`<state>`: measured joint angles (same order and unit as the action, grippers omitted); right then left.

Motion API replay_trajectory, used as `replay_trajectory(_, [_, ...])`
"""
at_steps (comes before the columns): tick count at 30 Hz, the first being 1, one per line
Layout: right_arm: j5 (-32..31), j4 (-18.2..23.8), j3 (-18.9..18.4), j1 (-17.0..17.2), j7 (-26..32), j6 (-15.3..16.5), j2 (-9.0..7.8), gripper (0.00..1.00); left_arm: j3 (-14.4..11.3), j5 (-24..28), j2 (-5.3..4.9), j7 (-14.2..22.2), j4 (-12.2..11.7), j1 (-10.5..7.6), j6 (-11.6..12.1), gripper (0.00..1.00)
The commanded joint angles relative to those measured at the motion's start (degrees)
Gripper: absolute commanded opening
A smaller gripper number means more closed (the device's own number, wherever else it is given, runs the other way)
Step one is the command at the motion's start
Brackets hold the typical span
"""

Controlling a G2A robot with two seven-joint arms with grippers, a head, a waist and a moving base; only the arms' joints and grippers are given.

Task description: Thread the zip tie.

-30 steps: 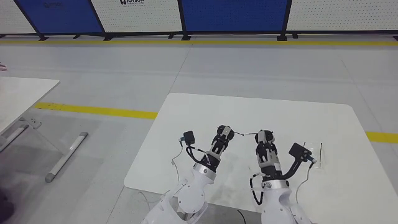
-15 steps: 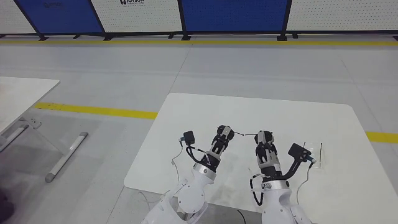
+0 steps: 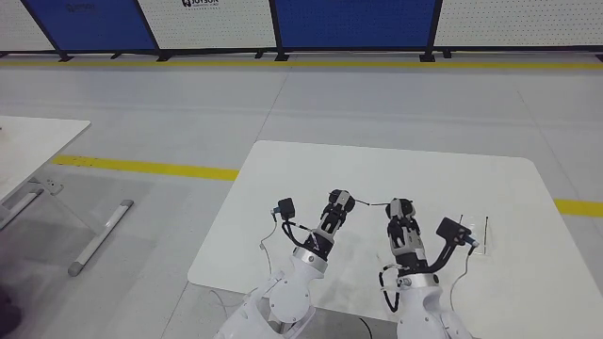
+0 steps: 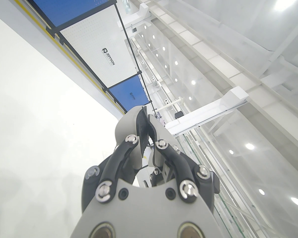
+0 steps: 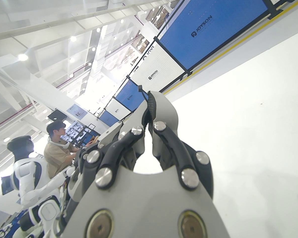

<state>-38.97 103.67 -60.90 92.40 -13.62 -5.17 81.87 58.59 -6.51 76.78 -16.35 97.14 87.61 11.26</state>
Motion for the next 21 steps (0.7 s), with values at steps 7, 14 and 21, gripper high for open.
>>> replay_trajectory(7, [-0.37, -0.53, 0.50, -0.29, 0.11, -0.15, 0.21, 0.00, 0.00, 0.00, 0.00, 0.00, 0.00, 0.00, 0.00, 0.00])
replay_trajectory(14, [-0.28, -1.20, 0.91, -0.76, -0.23, -0.46, 0.48, 0.00, 0.00, 0.00, 0.00, 0.00, 0.00, 0.00, 0.00, 0.00])
replay_trajectory(21, [0.20, -1.73, 1.37, -1.09, -0.20, -0.59, 0.75, 0.00, 0.00, 0.00, 0.00, 0.00, 0.00, 0.00, 0.00, 0.00])
